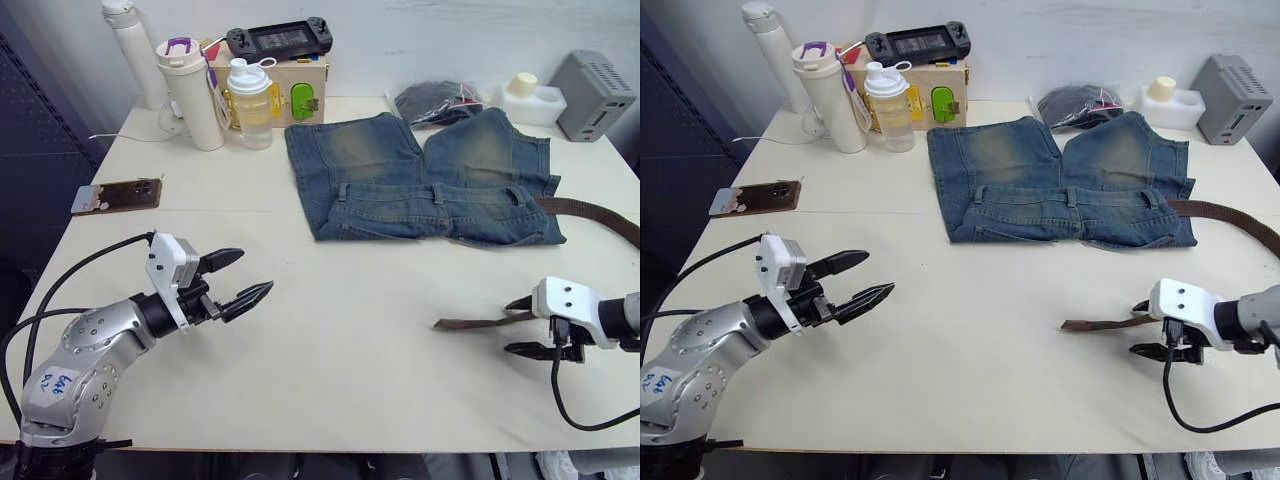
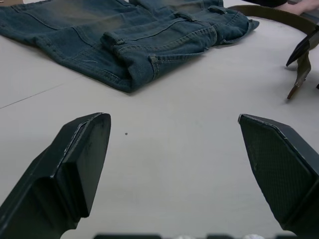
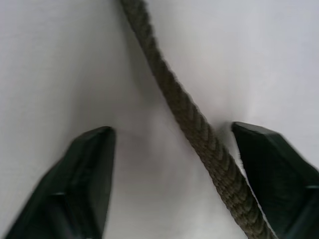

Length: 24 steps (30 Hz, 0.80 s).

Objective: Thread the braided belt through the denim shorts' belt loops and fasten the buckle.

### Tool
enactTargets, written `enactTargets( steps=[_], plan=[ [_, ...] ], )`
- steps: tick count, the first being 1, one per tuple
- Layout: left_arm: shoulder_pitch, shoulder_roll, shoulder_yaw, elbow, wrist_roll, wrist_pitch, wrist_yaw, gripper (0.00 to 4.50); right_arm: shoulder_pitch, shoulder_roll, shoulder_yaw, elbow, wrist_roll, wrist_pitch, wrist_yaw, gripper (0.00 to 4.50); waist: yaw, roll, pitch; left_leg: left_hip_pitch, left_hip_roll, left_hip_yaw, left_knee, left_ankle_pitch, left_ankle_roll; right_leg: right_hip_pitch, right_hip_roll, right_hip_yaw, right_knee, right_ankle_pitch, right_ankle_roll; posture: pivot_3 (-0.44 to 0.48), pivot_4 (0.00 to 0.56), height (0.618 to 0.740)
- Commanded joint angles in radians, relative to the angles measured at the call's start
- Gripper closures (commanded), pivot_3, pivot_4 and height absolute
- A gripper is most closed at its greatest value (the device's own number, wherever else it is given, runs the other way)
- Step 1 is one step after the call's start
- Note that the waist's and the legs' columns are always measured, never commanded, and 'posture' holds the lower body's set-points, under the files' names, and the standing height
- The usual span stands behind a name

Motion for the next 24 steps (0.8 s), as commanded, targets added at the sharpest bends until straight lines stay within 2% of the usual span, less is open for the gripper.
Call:
enactTargets(
  steps=[1,5,6,9,13,17,21,24],
  plan=[
    [-0.005,0.009,0.024,-0.027,-0.018,-0.008,-0.002,0.0,0.009,0.009,0.002,0.017,-0.025,-0.011,-0.017,2.28,0.001,0.0,0.0,0.001,0.0,0.0,0.0,0.0,0.0,0.002,0.0,0.0,-0.001,0.0,0.0,0.0,0.15,0.682],
    [-0.044,0.035,0.02,0.001,-0.016,-0.017,-0.032,0.0,0.017,0.024,0.009,-0.003,-0.017,-0.024,-0.021,4.28,0.002,0.0,0.0,0.011,0.0,-0.001,-0.003,-0.001,-0.001,0.012,0.0,0.0,-0.008,-0.001,-0.001,0.0,0.15,0.682],
    [-0.063,0.045,0.016,0.014,-0.013,-0.021,-0.045,0.0,0.02,0.031,0.008,-0.017,-0.009,-0.026,-0.019,4.41,0.001,0.0,0.0,0.011,0.0,-0.001,-0.003,-0.001,-0.001,0.012,0.0,0.0,-0.008,-0.001,-0.001,0.0,0.15,0.682],
    [-0.18,0.074,-0.007,0.089,-0.011,-0.035,-0.107,0.0,0.03,0.055,0.001,-0.102,0.033,0.009,-0.016,4.41,0.001,-0.001,0.0,0.012,0.001,-0.001,-0.003,-0.001,-0.001,0.012,0.001,0.0,-0.008,-0.001,-0.001,0.0,0.15,0.682],
    [-0.381,0.077,-0.101,0.224,0.01,-0.056,-0.216,0.0,0.014,0.075,0.015,-0.235,0.03,0.058,-0.039,4.41,0.001,0.0,0.0,0.012,0.001,0.0,-0.004,-0.001,-0.001,0.012,0.001,-0.002,-0.007,-0.001,-0.002,0.0,0.15,0.682],
    [-0.567,0.002,-0.274,0.281,0.025,-0.059,-0.34,0.0,-0.092,0.127,0.078,-0.406,0.036,0.184,-0.08,4.41,0.001,-0.001,0.0,0.011,0.001,0.0,-0.004,-0.001,-0.001,0.011,0.001,-0.003,-0.006,-0.001,-0.001,0.0,0.15,0.682],
    [-0.578,-0.028,-0.37,0.266,0.025,-0.049,-0.436,0.0,-0.203,0.18,0.138,-0.511,0.038,0.308,-0.117,4.41,-0.004,-0.001,0.0,0.011,0.001,0.0,-0.006,-0.001,-0.001,0.011,0.001,-0.004,-0.006,-0.001,-0.001,0.0,0.15,0.682],
    [-0.547,-0.025,-0.421,0.271,0.071,-0.089,-0.475,0.0,-0.25,0.202,0.161,-0.543,0.028,0.345,-0.139,4.41,-0.005,-0.001,0.0,0.011,0.002,0.001,-0.007,-0.001,-0.001,0.01,0.002,-0.003,-0.006,-0.001,-0.001,0.0,0.15,0.682]
  ],
)
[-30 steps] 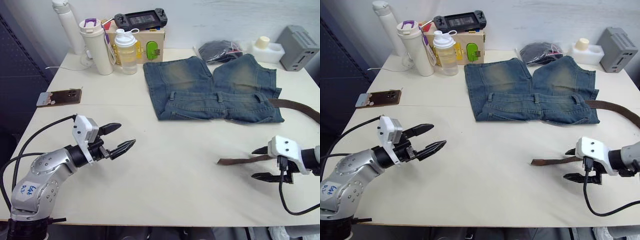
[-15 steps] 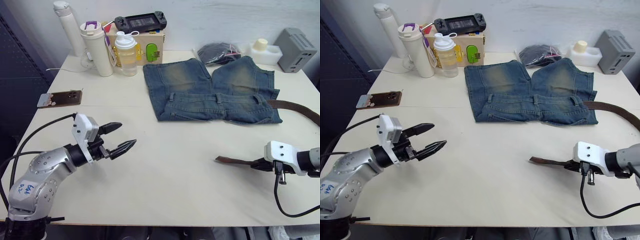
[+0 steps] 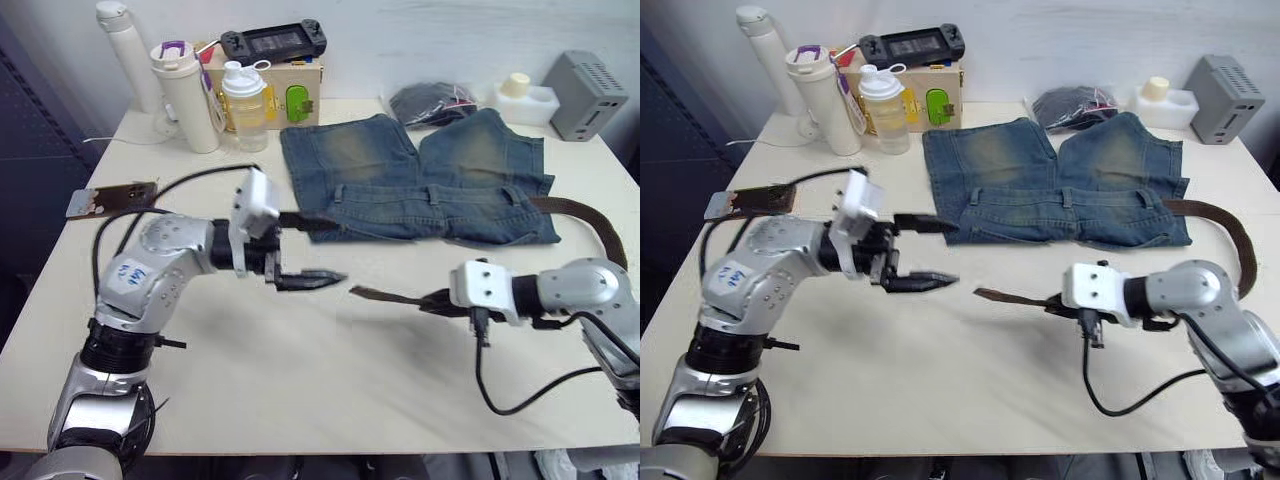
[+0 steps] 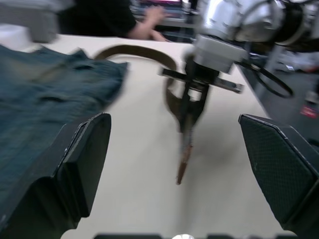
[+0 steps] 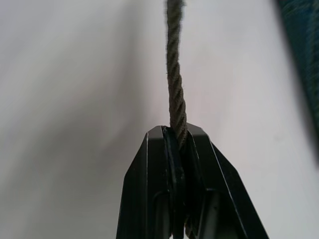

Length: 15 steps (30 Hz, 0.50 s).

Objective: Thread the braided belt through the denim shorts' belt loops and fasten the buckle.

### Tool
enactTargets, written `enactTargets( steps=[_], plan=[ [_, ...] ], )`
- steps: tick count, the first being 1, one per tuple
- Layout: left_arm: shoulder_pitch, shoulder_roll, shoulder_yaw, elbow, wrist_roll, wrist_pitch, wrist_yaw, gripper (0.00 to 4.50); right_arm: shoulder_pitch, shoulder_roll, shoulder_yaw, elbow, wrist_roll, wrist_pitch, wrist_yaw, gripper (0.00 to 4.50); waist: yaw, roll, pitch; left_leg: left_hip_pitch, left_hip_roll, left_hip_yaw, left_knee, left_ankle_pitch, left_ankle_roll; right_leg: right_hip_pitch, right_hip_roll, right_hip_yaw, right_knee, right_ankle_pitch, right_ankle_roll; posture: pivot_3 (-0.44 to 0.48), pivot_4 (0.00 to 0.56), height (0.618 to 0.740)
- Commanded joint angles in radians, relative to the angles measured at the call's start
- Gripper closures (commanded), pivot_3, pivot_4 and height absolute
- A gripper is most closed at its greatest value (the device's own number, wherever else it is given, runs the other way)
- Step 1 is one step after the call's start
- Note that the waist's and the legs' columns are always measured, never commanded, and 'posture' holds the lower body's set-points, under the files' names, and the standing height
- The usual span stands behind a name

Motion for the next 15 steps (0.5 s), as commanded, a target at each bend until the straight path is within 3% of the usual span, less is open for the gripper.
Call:
enactTargets(
  steps=[1,9,15],
  plan=[
    [0.026,0.002,-0.032,0.0,0.052,-0.06,-0.041,0.0,-0.039,0.015,0.009,-0.06,0.0,0.039,-0.026,4.41,0.002,0.0,0.0,0.0,0.0,0.0,0.0,0.0,0.0,0.0,0.0,0.0,0.0,0.0,0.0,0.0,0.15,0.682],
    [0.025,-0.03,-0.053,0.066,0.128,-0.129,-0.053,0.0,-0.052,0.029,0.002,-0.132,0.031,0.113,-0.043,4.41,0.009,0.0,0.0,0.0,-0.002,-0.001,0.002,0.0,0.001,0.001,-0.001,0.001,-0.001,0.0,0.0,0.0,0.15,0.682],
    [0.033,-0.052,-0.044,0.071,0.131,-0.142,-0.058,1.92,-0.043,0.029,-0.001,-0.14,0.036,0.122,-0.049,4.5,0.006,0.0,0.0,0.0,-0.001,-0.001,0.001,0.0,0.001,0.001,0.0,0.001,0.0,0.0,0.0,0.0,0.15,0.682]
  ],
)
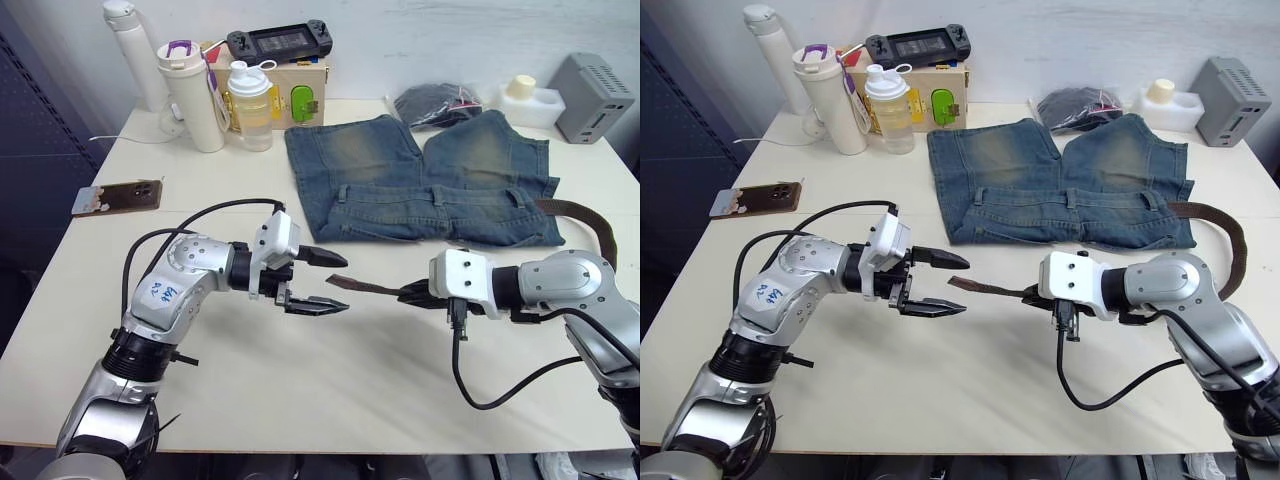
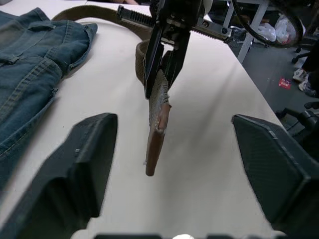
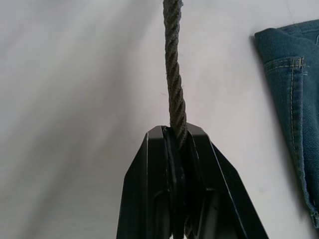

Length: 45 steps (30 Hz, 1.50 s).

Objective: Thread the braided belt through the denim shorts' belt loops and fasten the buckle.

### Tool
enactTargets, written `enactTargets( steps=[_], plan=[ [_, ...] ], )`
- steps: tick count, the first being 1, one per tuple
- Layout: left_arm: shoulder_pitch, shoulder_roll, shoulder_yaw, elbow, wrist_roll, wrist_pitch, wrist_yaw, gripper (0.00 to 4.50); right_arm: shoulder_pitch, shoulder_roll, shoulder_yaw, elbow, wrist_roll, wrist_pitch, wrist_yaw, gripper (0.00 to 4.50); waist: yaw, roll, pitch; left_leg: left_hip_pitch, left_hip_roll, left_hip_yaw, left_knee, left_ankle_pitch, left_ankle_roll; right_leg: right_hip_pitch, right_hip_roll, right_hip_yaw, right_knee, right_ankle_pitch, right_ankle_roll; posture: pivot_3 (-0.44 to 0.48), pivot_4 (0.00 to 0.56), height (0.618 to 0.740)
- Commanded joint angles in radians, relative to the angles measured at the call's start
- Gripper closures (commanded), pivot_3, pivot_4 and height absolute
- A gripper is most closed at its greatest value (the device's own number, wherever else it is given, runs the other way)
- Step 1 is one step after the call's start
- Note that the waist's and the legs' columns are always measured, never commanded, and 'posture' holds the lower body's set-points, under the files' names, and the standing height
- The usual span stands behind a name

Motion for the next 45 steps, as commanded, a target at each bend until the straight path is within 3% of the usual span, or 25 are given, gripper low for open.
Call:
enactTargets(
  steps=[1,2,3,4,7,15,18,21,23,25,28,32,37,40,45],
  plan=[
    [0.006,-0.009,0.017,-0.013,-0.003,-0.013,-0.007,2.28,-0.003,-0.004,-0.017,-0.034,0.012,-0.004,-0.009,4.5,-0.001,0.0,0.0,0.0,0.0,0.0,0.0,0.0,0.0,0.0,0.0,0.0,0.0,0.0,0.0,0.0,0.15,0.682],
    [0.009,-0.007,0.016,-0.012,0.004,-0.018,-0.009,2.77,-0.002,-0.004,-0.018,-0.036,0.014,-0.003,-0.01,4.5,-0.001,0.0,0.0,0.0,0.0,0.0,0.0,0.0,0.0,0.0,0.0,0.0,0.0,0.0,0.0,0.0,0.15,0.682],
    [0.012,-0.007,0.016,-0.012,0.008,-0.018,-0.008,2.96,0.0,-0.004,-0.018,-0.039,0.016,-0.002,-0.012,4.5,-0.001,0.0,0.0,0.0,0.0,0.0,0.0,0.0,0.0,0.0,0.0,0.0,0.0,0.0,0.0,0.0,0.15,0.682],
    [0.014,-0.007,0.017,-0.012,0.01,-0.018,-0.006,3.63,0.0,-0.004,-0.018,-0.041,0.017,-0.001,-0.013,4.5,0.0,0.0,0.0,0.0,0.0,0.0,0.0,0.0,0.0,0.0,0.0,0.0,0.0,0.0,0.0,0.0,0.15,0.682],
    [0.015,-0.004,0.015,-0.004,0.02,-0.018,-0.007,4.48,-0.01,0.003,-0.02,-0.035,0.023,0.002,-0.019,4.5,0.0,0.0,0.0,0.0,0.0,0.0,0.0,0.0,0.0,0.0,0.0,0.0,0.0,0.0,0.0,0.0,0.15,0.682],
    [-0.001,-0.017,0.028,0.06,0.044,-0.031,0.02,4.48,-0.032,0.021,-0.03,-0.027,0.037,0.021,-0.044,4.5,0.0,0.0,0.0,0.0,0.0,0.0,0.0,0.0,0.0,0.0,0.0,0.0,0.0,0.0,0.0,0.0,0.15,0.682],
    [-0.006,-0.044,0.062,0.074,0.006,0.017,0.056,4.5,-0.035,0.039,-0.056,-0.03,0.063,0.051,-0.069,3.41,0.0,0.0,0.0,0.0,0.0,0.0,0.0,0.0,0.0,0.0,0.0,0.0,0.0,0.0,0.0,0.0,0.15,0.682],
    [-0.01,-0.089,0.129,0.083,-0.067,0.114,0.122,4.5,-0.029,0.068,-0.135,-0.045,0.133,0.135,-0.121,1.95,0.002,0.0,0.0,0.0,0.0,-0.001,0.0,0.0,0.0,0.0,0.0,0.0,0.0,0.0,0.0,0.0,0.15,0.682],
    [-0.006,-0.127,0.183,0.079,-0.134,0.202,0.182,4.5,-0.042,0.109,-0.244,-0.047,0.225,0.229,-0.187,1.0,0.001,0.0,0.0,0.0,0.0,-0.001,0.0,0.0,0.0,0.0,0.0,0.0,0.0,0.0,0.0,0.0,0.15,0.682],
    [-0.002,-0.198,0.282,0.061,-0.302,0.374,0.292,4.5,-0.102,0.194,-0.454,-0.041,0.513,0.394,-0.3,0.06,0.001,0.0,0.0,0.0,0.0,-0.001,0.0,0.0,0.0,0.0,0.0,0.0,0.001,0.0,0.0,0.0,0.15,0.682],
    [0.019,-0.255,0.375,0.02,-0.473,0.543,0.402,4.5,-0.067,0.245,-0.638,-0.065,0.963,0.541,-0.453,0.06,0.003,-0.001,0.0,0.0,0.0,-0.002,0.0,0.0,0.0,0.0,0.0,0.0,0.001,0.0,0.0,0.0,0.15,0.682],
    [0.029,-0.292,0.458,-0.009,-0.65,0.664,0.523,4.5,0.107,0.276,-0.606,-0.15,1.39,0.522,-0.72,0.06,0.0,-0.001,0.0,0.0,0.002,-0.008,-0.001,-0.001,-0.001,0.001,0.0,0.002,0.002,0.0,0.0,0.0,0.15,0.682],
    [0.005,-0.314,0.499,-0.003,-0.751,0.698,0.629,4.5,0.31,0.395,-0.448,-0.165,1.53,0.437,-0.965,0.06,-0.001,-0.001,0.0,0.001,0.001,-0.003,0.0,0.0,-0.001,0.001,0.0,0.004,0.002,0.0,-0.001,0.0,0.15,0.682],
    [-0.004,-0.307,0.494,-0.009,-0.789,0.706,0.652,4.5,0.295,0.523,-0.344,-0.118,1.532,0.353,-1.1,0.06,-0.003,-0.001,0.0,0.001,0.001,-0.002,0.0,0.0,-0.001,0.0,0.001,0.004,0.003,0.0,-0.001,0.0,0.15,0.682],
    [0.0,-0.294,0.479,-0.015,-0.816,0.71,0.668,4.5,0.245,0.687,-0.316,-0.049,1.576,0.218,-1.21,0.06,-0.002,-0.001,0.0,0.001,0.0,-0.002,0.0,0.0,-0.001,-0.003,0.001,0.004,0.008,0.0,-0.001,0.0,0.15,0.682]
  ],
)
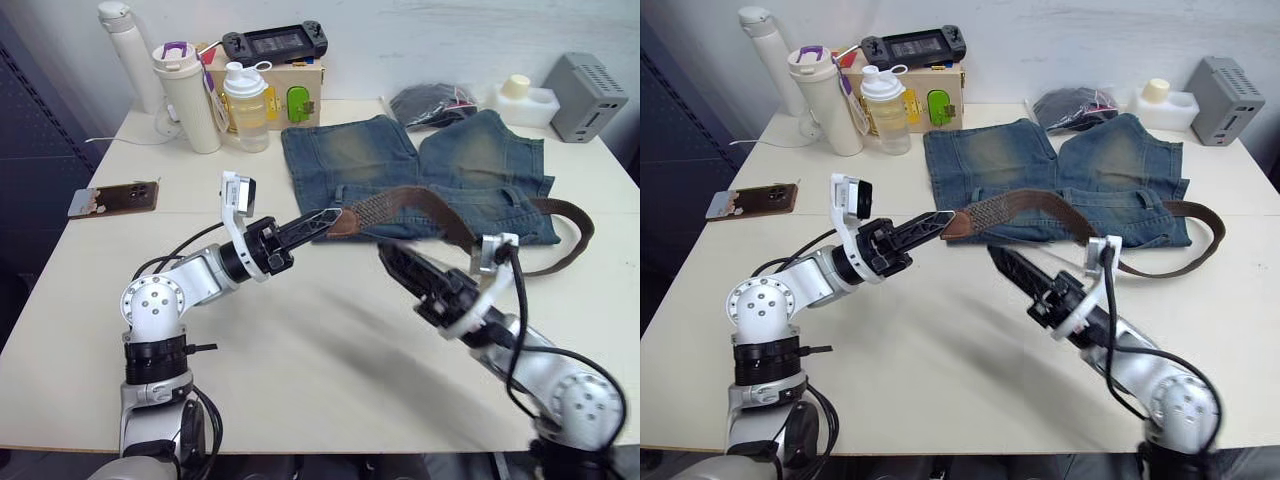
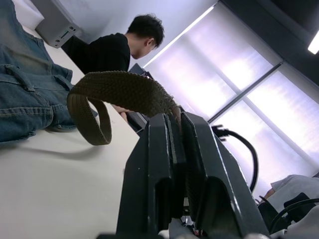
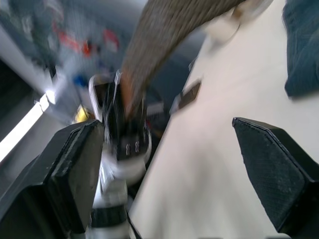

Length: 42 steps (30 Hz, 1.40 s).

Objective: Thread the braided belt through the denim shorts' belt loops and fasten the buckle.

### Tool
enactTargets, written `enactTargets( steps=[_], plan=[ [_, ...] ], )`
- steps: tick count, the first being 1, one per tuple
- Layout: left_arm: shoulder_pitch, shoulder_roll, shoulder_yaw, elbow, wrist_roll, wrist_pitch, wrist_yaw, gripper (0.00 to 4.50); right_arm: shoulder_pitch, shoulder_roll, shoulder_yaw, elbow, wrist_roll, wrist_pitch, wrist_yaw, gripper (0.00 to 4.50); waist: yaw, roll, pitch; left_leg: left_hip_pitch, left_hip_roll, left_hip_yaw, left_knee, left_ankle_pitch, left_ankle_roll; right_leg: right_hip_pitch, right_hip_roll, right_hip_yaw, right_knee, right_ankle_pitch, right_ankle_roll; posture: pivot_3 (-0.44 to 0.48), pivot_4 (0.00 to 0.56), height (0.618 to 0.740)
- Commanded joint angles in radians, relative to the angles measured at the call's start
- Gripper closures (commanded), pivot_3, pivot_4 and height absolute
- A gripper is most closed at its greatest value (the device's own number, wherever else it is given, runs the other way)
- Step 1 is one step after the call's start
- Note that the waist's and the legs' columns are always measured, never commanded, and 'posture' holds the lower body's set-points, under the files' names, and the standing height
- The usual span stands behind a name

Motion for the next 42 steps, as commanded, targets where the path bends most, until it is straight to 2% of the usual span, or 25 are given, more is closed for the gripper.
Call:
enactTargets(
  steps=[1,5,11,13,14,16,18,19,21,22,28,30,32,34,36,39,42],
  plan=[
    [-0.012,0.014,0.0,-0.039,-0.045,-0.001,0.004,4.5,-0.024,0.055,0.002,0.009,0.039,-0.08,-0.041,0.06,0.003,0.0,0.0,0.0,0.0,-0.001,0.0,0.0,0.0,0.0,0.0,0.0,0.0,0.0,0.0,0.0,0.15,0.682],
    [-0.018,0.021,-0.01,-0.031,-0.046,-0.007,0.007,4.5,-0.05,0.113,-0.004,0.029,0.046,-0.142,-0.06,0.06,0.002,0.0,0.0,0.0,-0.001,-0.001,0.0,0.0,0.0,0.0,0.001,0.0,0.001,0.0,0.0,0.0,0.15,0.682],
    [-0.023,0.028,-0.018,-0.027,-0.043,-0.012,0.006,4.5,-0.063,0.117,0.006,0.016,0.054,-0.158,-0.065,0.06,-0.001,0.0,0.0,0.0,-0.001,-0.001,0.0,0.0,0.0,-0.001,0.001,0.0,0.001,0.0,0.0,0.0,0.15,0.682],
    [-0.024,0.028,-0.019,-0.026,-0.043,-0.013,0.006,4.5,-0.069,0.121,0.01,0.017,0.049,-0.162,-0.066,0.63,-0.001,0.0,0.0,0.0,-0.001,-0.001,0.0,0.0,0.0,-0.001,0.001,0.0,0.001,0.0,0.0,0.0,0.15,0.682],
    [-0.024,0.029,-0.02,-0.026,-0.043,-0.014,0.007,4.5,-0.071,0.12,0.014,0.016,0.044,-0.161,-0.064,0.73,-0.001,0.0,0.0,0.0,-0.001,-0.001,0.0,0.0,0.0,-0.001,0.001,0.0,0.002,0.0,0.0,0.0,0.15,0.682],
    [-0.024,0.031,-0.022,-0.027,-0.042,-0.016,0.006,4.5,-0.075,0.122,0.017,0.017,0.039,-0.168,-0.062,1.42,0.0,0.0,0.0,0.0,-0.001,-0.001,0.0,0.0,0.0,-0.001,0.001,0.0,0.002,0.0,0.0,0.0,0.15,0.682],
    [-0.021,0.036,-0.028,-0.034,-0.038,-0.015,0.002,4.5,-0.079,0.126,0.017,0.019,0.036,-0.178,-0.062,2.55,-0.001,0.0,0.0,0.0,-0.001,-0.001,0.0,0.0,0.0,-0.001,0.001,0.0,0.002,0.0,0.0,0.0,0.15,0.682],
    [-0.019,0.036,-0.03,-0.036,-0.04,-0.015,0.002,4.5,-0.081,0.125,0.018,0.02,0.033,-0.179,-0.059,2.71,-0.001,0.0,0.0,0.0,-0.001,-0.001,0.0,0.0,0.0,-0.001,0.001,0.0,0.002,0.0,0.0,0.0,0.15,0.682],
    [-0.018,0.038,-0.032,-0.036,-0.043,-0.016,0.002,4.5,-0.084,0.125,0.019,0.022,0.032,-0.18,-0.055,3.62,-0.001,0.0,0.0,0.0,-0.001,-0.001,0.0,0.0,0.0,-0.001,0.001,0.0,0.002,0.0,0.0,0.0,0.15,0.682],
    [-0.018,0.041,-0.034,-0.036,-0.041,-0.015,-0.001,4.5,-0.085,0.125,0.02,0.022,0.031,-0.182,-0.053,4.33,-0.001,0.0,0.0,0.0,-0.001,-0.001,0.0,0.0,0.0,-0.001,0.001,0.0,0.002,0.0,0.0,0.0,0.15,0.682],
    [-0.018,0.06,-0.042,-0.034,-0.024,-0.016,-0.002,4.5,-0.087,0.137,0.015,0.016,0.028,-0.203,-0.043,4.44,-0.001,0.0,0.0,0.0,-0.001,-0.001,0.0,0.0,0.0,-0.001,0.001,0.0,0.002,0.0,0.0,0.0,0.15,0.682],
    [-0.019,0.069,-0.048,-0.028,-0.014,-0.016,0.003,3.6,-0.085,0.141,0.007,0.009,0.023,-0.213,-0.041,4.5,-0.001,0.0,0.0,0.0,-0.001,-0.001,0.0,0.0,0.0,-0.001,0.001,0.0,0.002,0.0,0.0,0.0,0.15,0.682],
    [-0.023,0.09,-0.07,-0.029,0.003,-0.019,-0.038,2.89,-0.082,0.144,-0.01,0.001,0.02,-0.233,-0.037,4.5,-0.001,0.0,0.0,0.0,-0.001,-0.001,-0.001,0.0,0.0,-0.001,0.001,0.001,0.002,0.0,0.0,0.0,0.15,0.682],
    [-0.035,0.117,-0.111,-0.019,0.081,-0.061,-0.077,2.03,-0.077,0.151,-0.038,-0.001,0.009,-0.268,-0.038,4.5,0.001,0.0,0.0,0.0,-0.001,-0.001,-0.001,0.0,0.0,-0.001,0.001,0.001,0.002,0.0,0.0,0.0,0.15,0.682],
    [-0.045,0.169,-0.184,-0.009,0.207,-0.148,-0.168,1.29,-0.068,0.147,-0.084,0.005,-0.01,-0.309,-0.038,4.5,0.002,0.0,0.0,0.0,-0.001,-0.001,-0.001,0.0,0.0,-0.001,0.001,0.0,0.001,0.0,0.0,0.0,0.15,0.682],
    [-0.066,0.236,-0.345,0.028,0.466,-0.377,-0.311,1.29,-0.058,0.142,-0.184,0.023,0.005,-0.381,-0.046,4.5,0.003,0.001,0.0,0.0,-0.002,0.0,-0.002,0.0,0.0,-0.001,0.001,0.001,0.001,0.0,-0.001,0.0,0.15,0.682],
    [-0.119,0.232,-0.507,0.151,0.777,-0.699,-0.35,1.29,-0.045,0.126,-0.271,0.022,0.049,-0.415,-0.028,4.5,0.007,0.001,0.001,0.0,-0.002,0.0,-0.002,0.0,0.0,0.0,0.001,0.0,0.0,0.0,-0.001,0.0,0.15,0.682]
  ],
)
